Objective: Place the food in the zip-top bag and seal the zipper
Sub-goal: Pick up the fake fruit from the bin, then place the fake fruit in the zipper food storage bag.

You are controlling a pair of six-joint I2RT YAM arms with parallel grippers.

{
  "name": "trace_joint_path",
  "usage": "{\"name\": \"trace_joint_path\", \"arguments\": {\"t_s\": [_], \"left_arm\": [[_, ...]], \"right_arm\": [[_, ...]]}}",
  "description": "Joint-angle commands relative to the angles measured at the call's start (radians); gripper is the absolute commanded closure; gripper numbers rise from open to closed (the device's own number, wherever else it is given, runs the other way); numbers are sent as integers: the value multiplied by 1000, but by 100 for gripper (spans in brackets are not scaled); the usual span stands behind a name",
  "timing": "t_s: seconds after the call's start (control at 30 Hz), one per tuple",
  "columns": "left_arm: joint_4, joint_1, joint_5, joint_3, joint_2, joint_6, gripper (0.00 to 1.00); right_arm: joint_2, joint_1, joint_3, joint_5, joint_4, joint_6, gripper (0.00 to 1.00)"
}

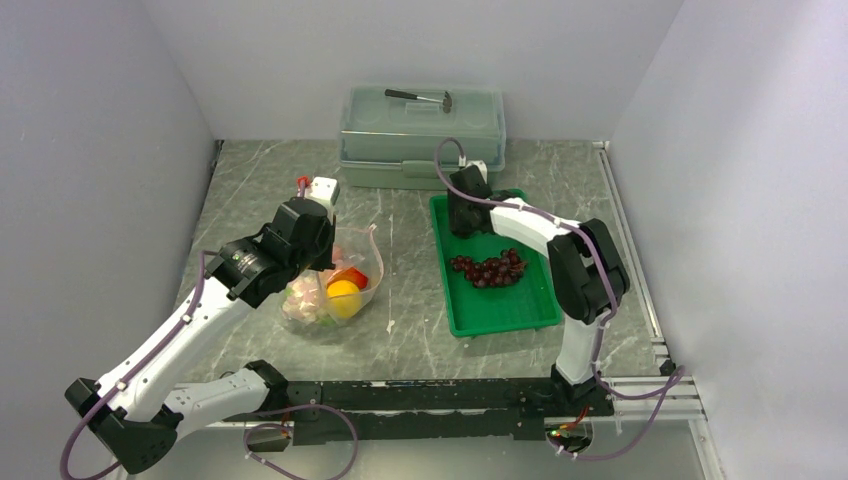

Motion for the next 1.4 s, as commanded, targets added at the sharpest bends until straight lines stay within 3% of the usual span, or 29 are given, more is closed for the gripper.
{"name": "trace_joint_path", "arguments": {"t_s": [0.0, 0.5, 0.83, 1.37], "left_arm": [[13, 3, 10, 5, -7, 9, 100], [14, 4, 9, 4, -7, 6, 100], [12, 4, 6, 6, -3, 5, 100], [21, 5, 8, 0, -26, 6, 100]], "right_arm": [[-116, -4, -18, 18, 20, -4, 64], [-401, 45, -75, -55, 16, 14, 66], [-561, 186, -72, -90, 17, 13, 67], [-588, 422, -31, -285, 92, 27, 67]]}}
